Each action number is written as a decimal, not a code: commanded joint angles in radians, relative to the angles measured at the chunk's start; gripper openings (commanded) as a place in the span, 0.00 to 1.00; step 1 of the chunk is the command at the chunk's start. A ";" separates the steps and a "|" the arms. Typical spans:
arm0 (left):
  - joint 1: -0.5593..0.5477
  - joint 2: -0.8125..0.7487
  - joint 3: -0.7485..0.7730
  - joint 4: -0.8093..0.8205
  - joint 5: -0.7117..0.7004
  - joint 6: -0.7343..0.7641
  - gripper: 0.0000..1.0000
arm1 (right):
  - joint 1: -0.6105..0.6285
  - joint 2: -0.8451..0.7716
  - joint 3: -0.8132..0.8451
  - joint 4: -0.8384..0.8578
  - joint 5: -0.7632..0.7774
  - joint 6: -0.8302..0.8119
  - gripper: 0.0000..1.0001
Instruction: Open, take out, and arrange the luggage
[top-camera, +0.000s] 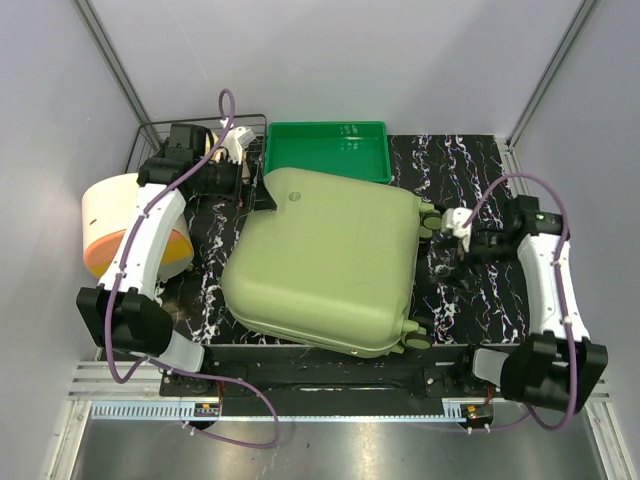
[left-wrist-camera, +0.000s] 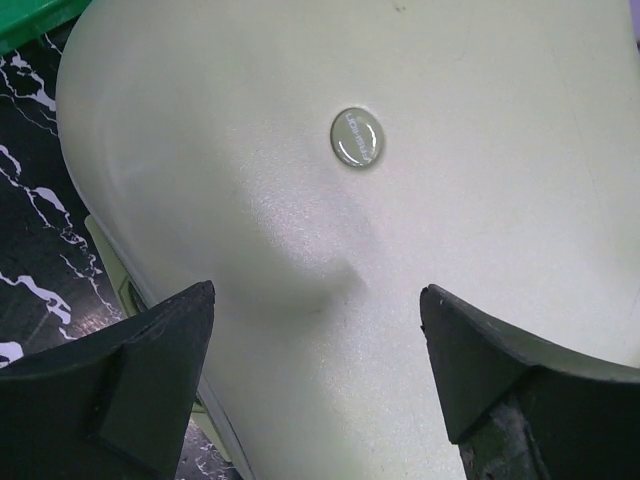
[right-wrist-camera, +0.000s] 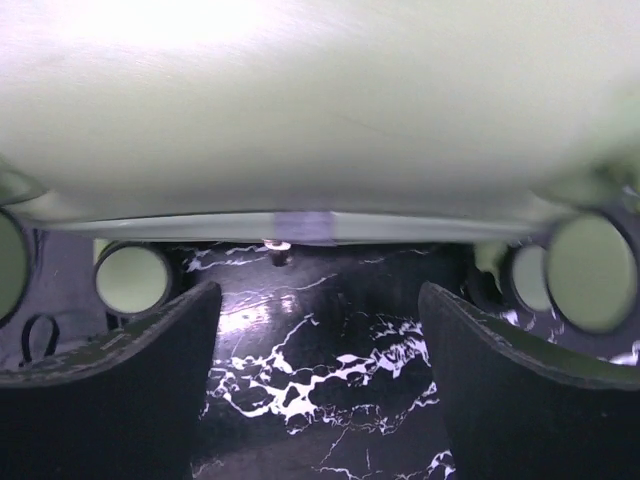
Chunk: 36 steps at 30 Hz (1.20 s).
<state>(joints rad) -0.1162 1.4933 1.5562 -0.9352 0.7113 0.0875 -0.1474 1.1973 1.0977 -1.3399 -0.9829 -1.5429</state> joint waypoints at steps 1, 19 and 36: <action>0.001 0.010 0.065 -0.033 0.069 0.129 0.88 | -0.193 0.140 0.019 -0.240 -0.138 -0.310 0.83; -0.005 -0.011 -0.018 0.059 0.033 0.121 0.88 | -0.136 0.225 -0.272 -0.285 -0.296 -0.783 0.86; -0.019 -0.004 -0.033 0.061 -0.015 0.138 0.87 | -0.072 0.386 -0.300 -0.281 -0.372 -0.818 0.67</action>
<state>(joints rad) -0.1299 1.4933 1.5139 -0.9112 0.7006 0.2115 -0.2279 1.5692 0.7807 -1.3399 -1.3045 -1.9755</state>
